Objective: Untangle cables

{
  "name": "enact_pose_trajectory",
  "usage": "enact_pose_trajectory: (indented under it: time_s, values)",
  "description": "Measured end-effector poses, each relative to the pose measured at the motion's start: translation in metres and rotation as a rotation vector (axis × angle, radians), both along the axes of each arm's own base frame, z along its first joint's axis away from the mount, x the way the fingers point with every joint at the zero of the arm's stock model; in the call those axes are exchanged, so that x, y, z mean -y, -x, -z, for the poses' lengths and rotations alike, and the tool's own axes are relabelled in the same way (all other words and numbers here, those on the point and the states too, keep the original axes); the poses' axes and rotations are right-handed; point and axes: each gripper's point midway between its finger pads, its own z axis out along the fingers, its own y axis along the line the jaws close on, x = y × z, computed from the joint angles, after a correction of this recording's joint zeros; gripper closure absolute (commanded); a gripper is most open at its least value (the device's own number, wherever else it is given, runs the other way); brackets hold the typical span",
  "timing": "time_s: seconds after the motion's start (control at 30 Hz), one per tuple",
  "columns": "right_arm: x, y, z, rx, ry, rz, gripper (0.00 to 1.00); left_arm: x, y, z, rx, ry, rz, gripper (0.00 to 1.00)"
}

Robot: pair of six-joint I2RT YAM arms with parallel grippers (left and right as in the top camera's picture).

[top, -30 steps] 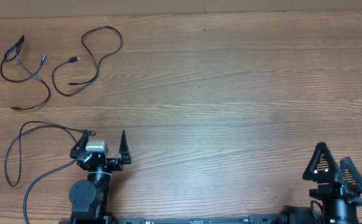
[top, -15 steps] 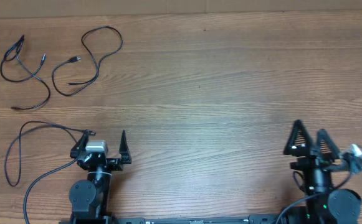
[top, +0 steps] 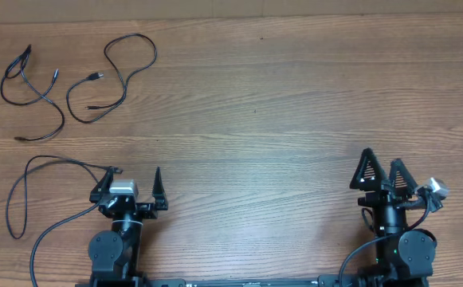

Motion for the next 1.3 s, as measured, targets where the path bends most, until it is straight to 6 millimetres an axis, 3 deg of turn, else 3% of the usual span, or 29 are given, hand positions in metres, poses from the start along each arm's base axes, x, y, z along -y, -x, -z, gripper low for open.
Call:
enact_pose_trajectory:
  time_s: [0.1, 0.2, 0.4, 0.9, 1.3]
  values:
    - [0.002, -0.003, 0.006, 0.021, -0.002, 0.013, 0.0, 0.0, 0.0, 0.0, 0.0, 0.0, 0.0, 0.01]
    - [0.004, -0.006, 0.025, -0.016, 0.017, 0.029, 0.0, 0.0, 0.0, 0.0, 0.0, 0.0, 0.0, 0.0]
    - [0.003, -0.007, 0.037, -0.073, 0.175, 0.025, 0.0, 0.0, 0.0, 0.0, 0.0, 0.0, 0.0, 0.01]
    - [-0.027, -0.006, 0.041, -0.062, 0.661, -0.123, 0.0, 0.0, 0.0, 0.0, 0.0, 0.0, 0.0, 0.0]
    - [-0.031, -0.006, 0.041, -0.053, 0.744, -0.14, 0.0, 0.0, 0.0, 0.0, 0.0, 0.0, 0.0, 0.0]
